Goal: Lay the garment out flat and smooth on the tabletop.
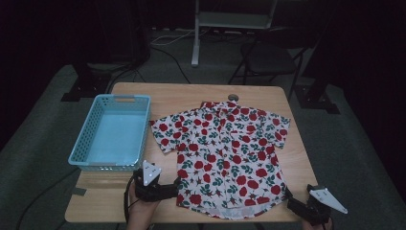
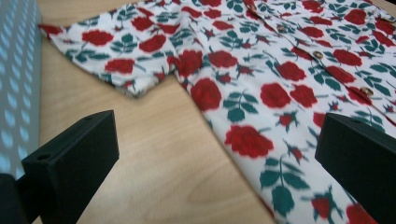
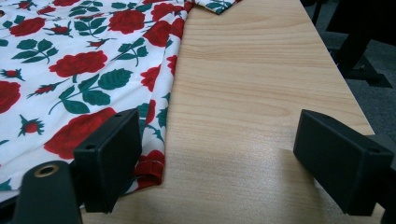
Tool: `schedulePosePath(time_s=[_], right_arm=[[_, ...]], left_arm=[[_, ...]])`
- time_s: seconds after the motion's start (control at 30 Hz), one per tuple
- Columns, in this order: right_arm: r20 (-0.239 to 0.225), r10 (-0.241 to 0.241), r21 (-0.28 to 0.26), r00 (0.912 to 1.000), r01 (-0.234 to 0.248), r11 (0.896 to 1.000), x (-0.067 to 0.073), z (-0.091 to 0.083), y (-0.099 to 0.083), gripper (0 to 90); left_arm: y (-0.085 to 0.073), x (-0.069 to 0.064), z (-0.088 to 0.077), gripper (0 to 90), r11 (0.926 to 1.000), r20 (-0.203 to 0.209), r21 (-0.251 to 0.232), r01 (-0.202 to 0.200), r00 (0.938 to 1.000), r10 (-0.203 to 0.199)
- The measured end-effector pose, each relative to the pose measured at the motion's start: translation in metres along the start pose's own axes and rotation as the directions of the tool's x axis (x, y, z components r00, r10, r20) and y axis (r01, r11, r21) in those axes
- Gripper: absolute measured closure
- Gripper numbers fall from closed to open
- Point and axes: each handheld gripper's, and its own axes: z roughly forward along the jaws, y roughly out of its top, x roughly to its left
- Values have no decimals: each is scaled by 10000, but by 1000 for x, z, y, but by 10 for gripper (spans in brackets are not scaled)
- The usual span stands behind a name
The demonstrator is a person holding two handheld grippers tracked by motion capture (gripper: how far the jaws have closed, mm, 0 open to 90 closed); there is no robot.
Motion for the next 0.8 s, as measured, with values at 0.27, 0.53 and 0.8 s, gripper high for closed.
schedulePosePath(time_s=[0.27,0.53,0.8], right_arm=[[11,-17,-21,10000,17,10000,0,0,0,145],[8,-28,-36,10000,28,10000,0,0,0,145],[3,-35,-51,10000,35,10000,0,1,0,145]], left_arm=[[-22,-1,-11,3,9991,-5,-347,228,9997,-229],[-45,-4,-21,3,9972,-522,-736,-99,9986,61],[-66,-4,-35,3,9844,-821,-1745,-248,9966,105]])
